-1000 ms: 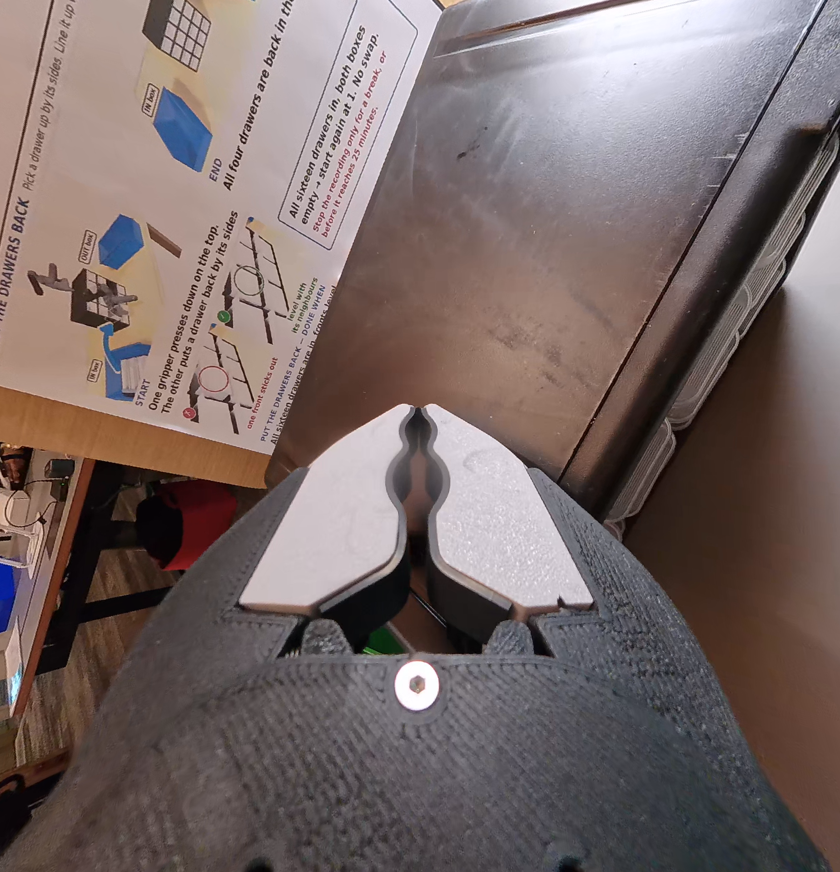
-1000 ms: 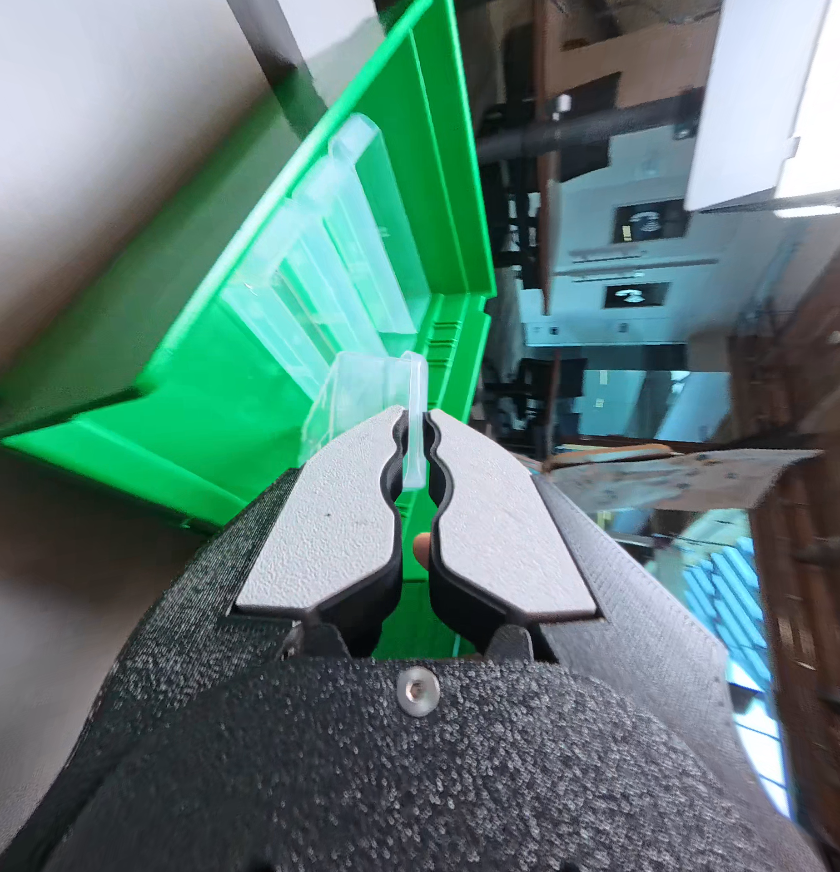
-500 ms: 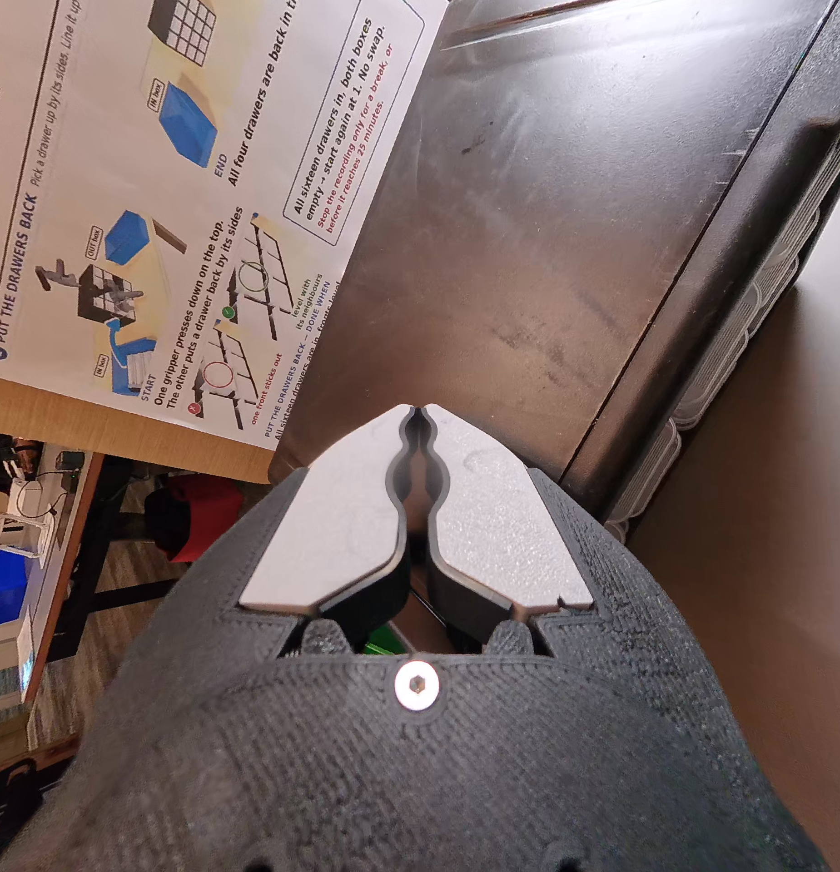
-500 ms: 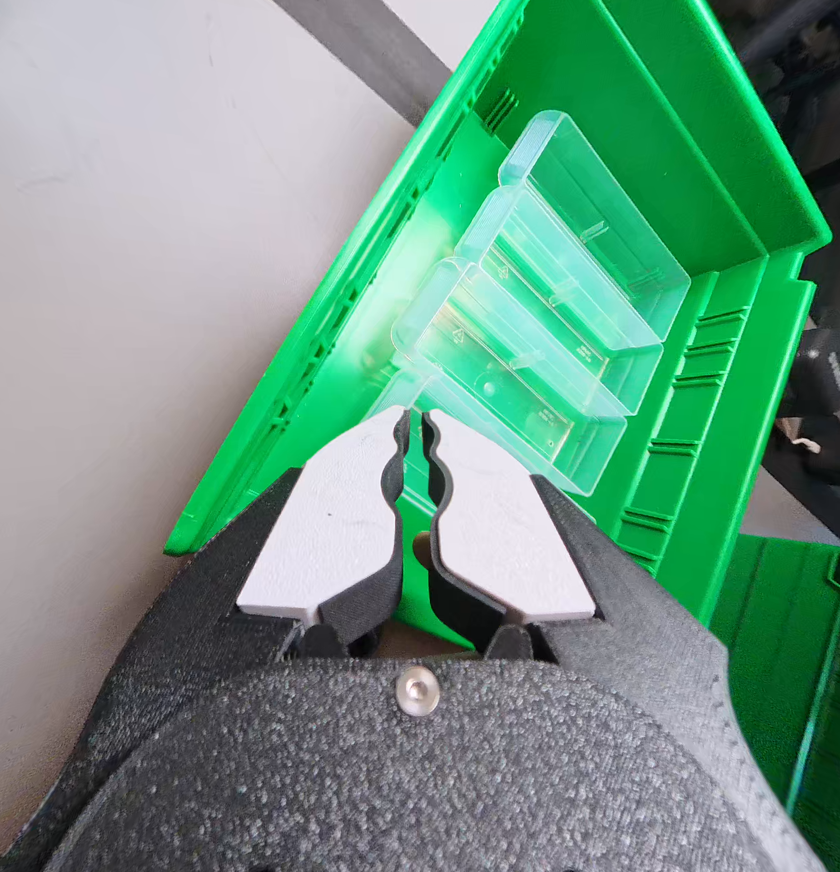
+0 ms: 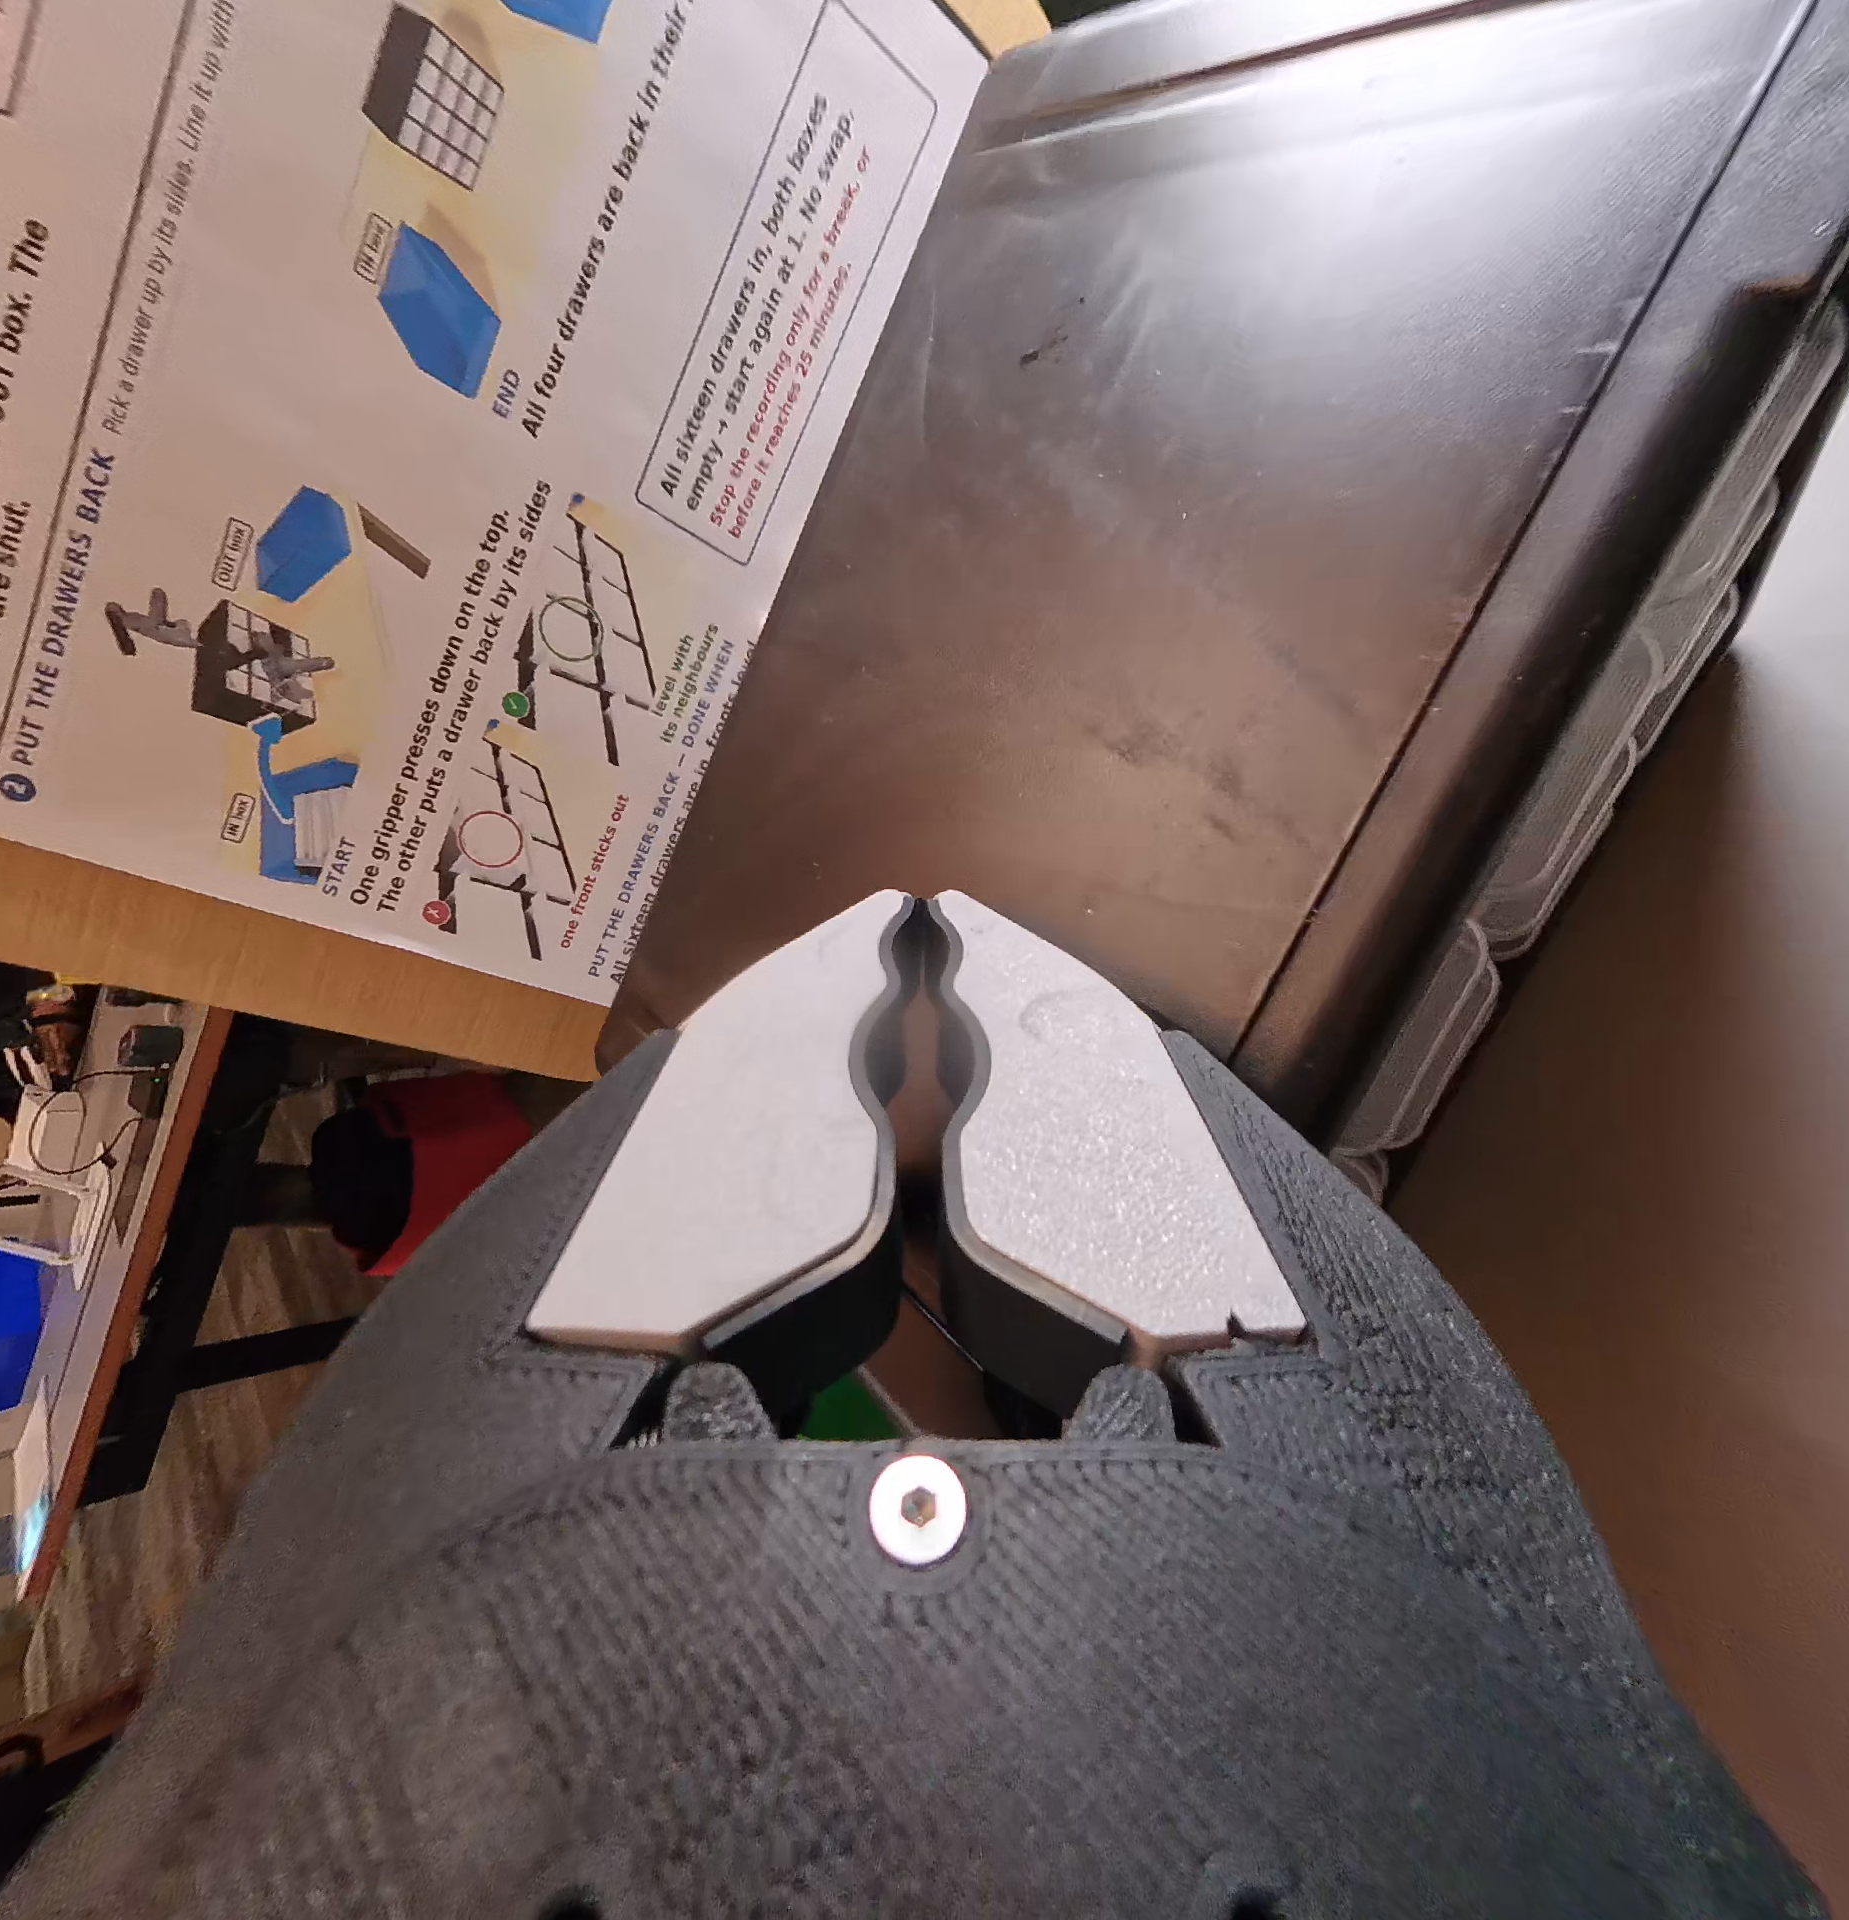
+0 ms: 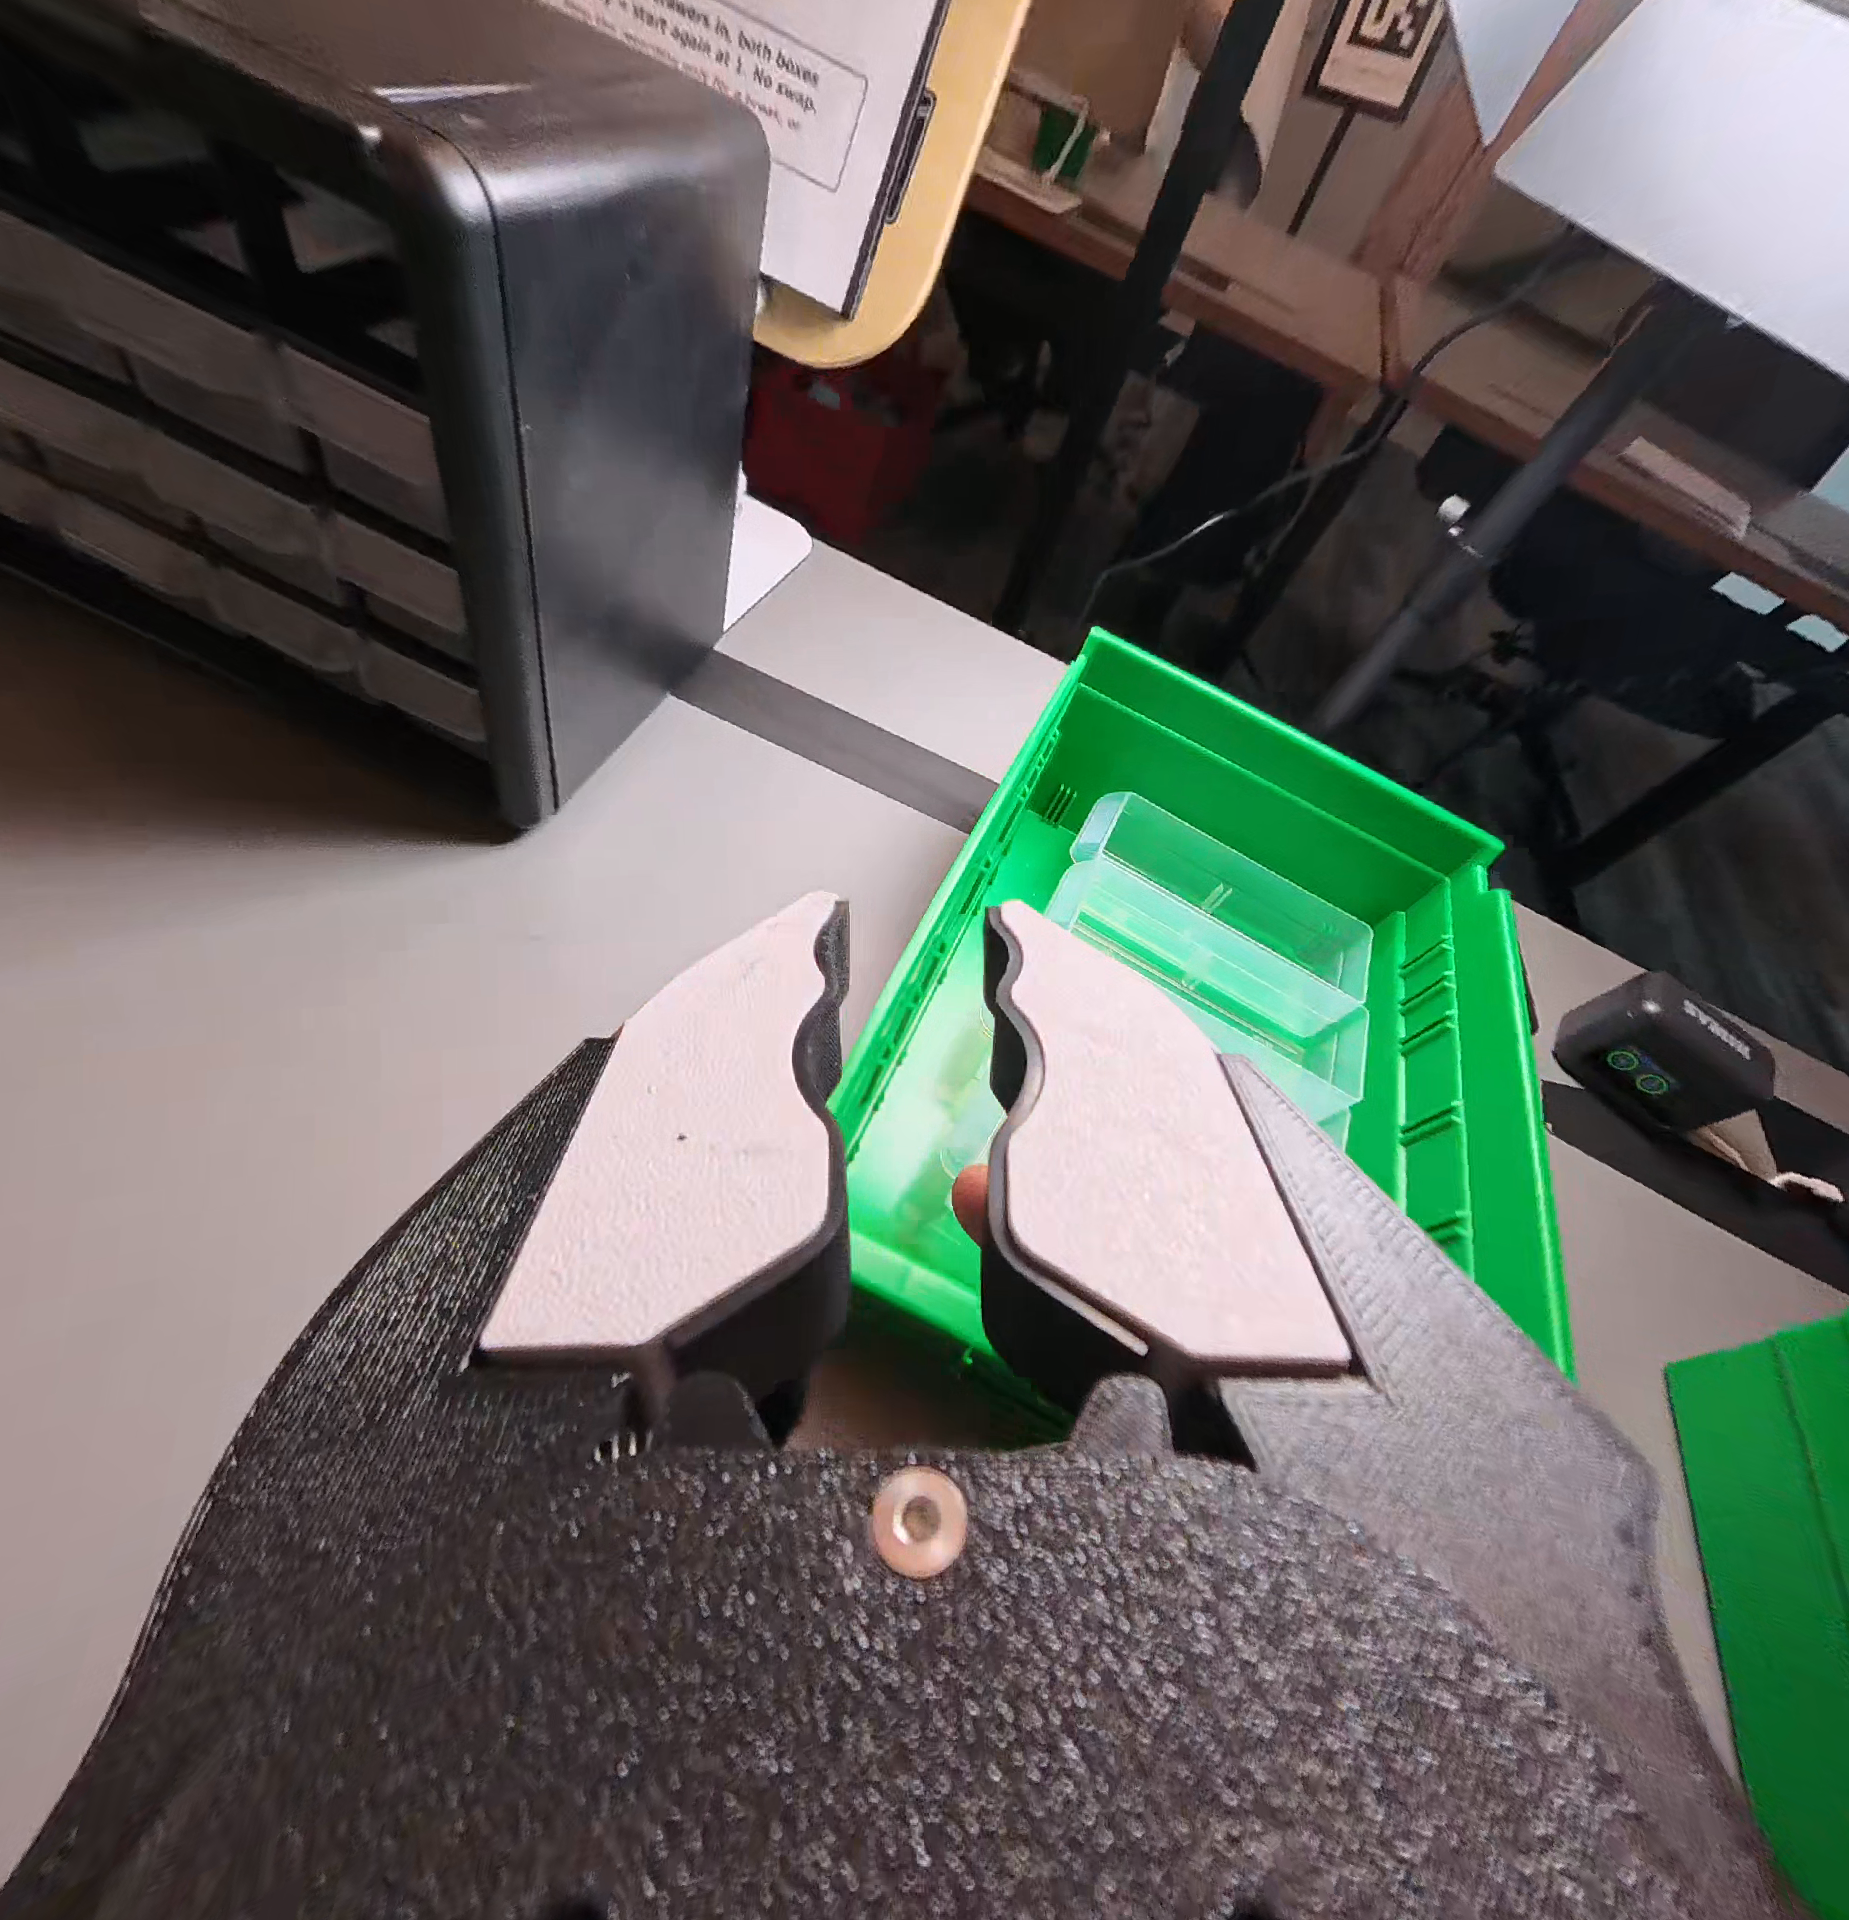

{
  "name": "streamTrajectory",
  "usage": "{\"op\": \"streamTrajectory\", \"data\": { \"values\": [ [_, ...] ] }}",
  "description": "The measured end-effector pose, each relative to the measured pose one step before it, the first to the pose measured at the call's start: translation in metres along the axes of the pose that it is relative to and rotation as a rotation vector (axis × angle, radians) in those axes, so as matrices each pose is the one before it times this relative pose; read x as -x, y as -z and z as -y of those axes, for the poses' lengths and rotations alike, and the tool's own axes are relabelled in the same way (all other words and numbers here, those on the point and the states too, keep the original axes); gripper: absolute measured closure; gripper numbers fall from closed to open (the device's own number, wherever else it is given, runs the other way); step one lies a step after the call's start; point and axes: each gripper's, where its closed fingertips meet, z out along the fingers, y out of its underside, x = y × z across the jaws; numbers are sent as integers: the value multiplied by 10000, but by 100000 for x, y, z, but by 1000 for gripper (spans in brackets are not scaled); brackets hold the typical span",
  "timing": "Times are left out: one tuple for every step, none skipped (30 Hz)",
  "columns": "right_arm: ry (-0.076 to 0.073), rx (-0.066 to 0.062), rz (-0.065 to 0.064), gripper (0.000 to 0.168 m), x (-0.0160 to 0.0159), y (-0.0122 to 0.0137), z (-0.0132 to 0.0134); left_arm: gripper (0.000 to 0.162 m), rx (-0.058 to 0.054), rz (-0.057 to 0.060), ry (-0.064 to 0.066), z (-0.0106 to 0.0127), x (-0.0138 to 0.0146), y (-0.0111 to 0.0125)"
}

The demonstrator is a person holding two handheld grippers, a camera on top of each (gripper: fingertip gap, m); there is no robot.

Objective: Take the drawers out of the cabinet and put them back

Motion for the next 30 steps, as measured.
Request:
{"op": "streamTrajectory", "data": {
  "values": [
    [0,-51,-101,144,217,295,-244,161,-232,70,77,164,-3,309],
    [21,23,-86,143,231,180,-380,162,-340,149,105,299,50,522],
    [41,26,-107,142,193,78,-431,161,-434,144,152,431,-2,750],
    [43,30,-140,141,147,30,-481,161,-519,101,214,526,-163,947],
    [9,4,-116,141,167,-11,-449,161,-581,72,266,560,-280,1129],
    [-48,-34,-51,140,227,-76,-385,161,-610,70,303,527,-386,1243],
    [-106,-41,-6,139,265,-144,-351,161,-643,99,340,444,-406,1325],
    [-129,-28,26,138,293,-230,-343,161,-674,87,422,328,-442,1343],
    [-109,0,48,135,298,-297,-363,162,-722,-10,581,223,-547,1329],
    [-107,32,17,133,229,-325,-362,162,-750,-86,771,116,-564,1318],
    [-108,108,3,132,160,-363,-407,162,-606,-59,849,-189,-394,1281],
    [-89,153,41,128,167,-359,-382,162,-408,56,756,-541,-108,1259],
    [-77,157,35,126,137,-314,-311,162,-320,171,616,-720,160,1275],
    [-16,185,29,123,111,-279,-307,162,-226,202,488,-840,286,1310],
    [78,210,-26,121,39,-244,-332,162,-83,181,349,-984,316,1330],
    [188,235,-76,119,-9,-223,-396,161,33,150,208,-1100,276,1333],
    [233,232,-76,119,12,-222,-421,161,122,143,88,-1187,266,1314],
    [233,294,-53,117,39,-262,-538,159,168,155,12,-1225,261,1317],
    [241,288,-65,116,-2,-258,-561,157,167,151,30,-1222,241,1299],
    [229,252,-84,116,-45,-240,-527,154,153,108,154,-1195,153,1264],
    [210,280,-55,117,-35,-248,-566,152,130,26,292,-1116,-25,1210],
    [189,322,13,117,59,-283,-595,150,84,-29,333,-983,-159,1119],
    [180,323,83,117,202,-331,-550,149,28,-16,253,-805,-179,996],
    [156,240,30,118,182,-372,-368,148,-50,20,134,-590,-155,872],
    [231,200,-88,121,101,-377,-245,148,-106,49,22,-374,-116,725],
    [362,200,-203,125,26,-394,-167,147,-91,97,-70,-217,-26,564],
    [409,186,-342,130,-114,-374,-74,147,-95,119,-105,-67,51,422],
    [371,129,-515,139,-315,-241,66,147,-123,89,-69,65,105,294],
    [317,-48,-612,151,-474,-38,299,147,-85,27,-18,59,126,192],
    [310,-134,-193,153,63,28,347,146,-8,7,-9,-32,220,81]
  ]
}}
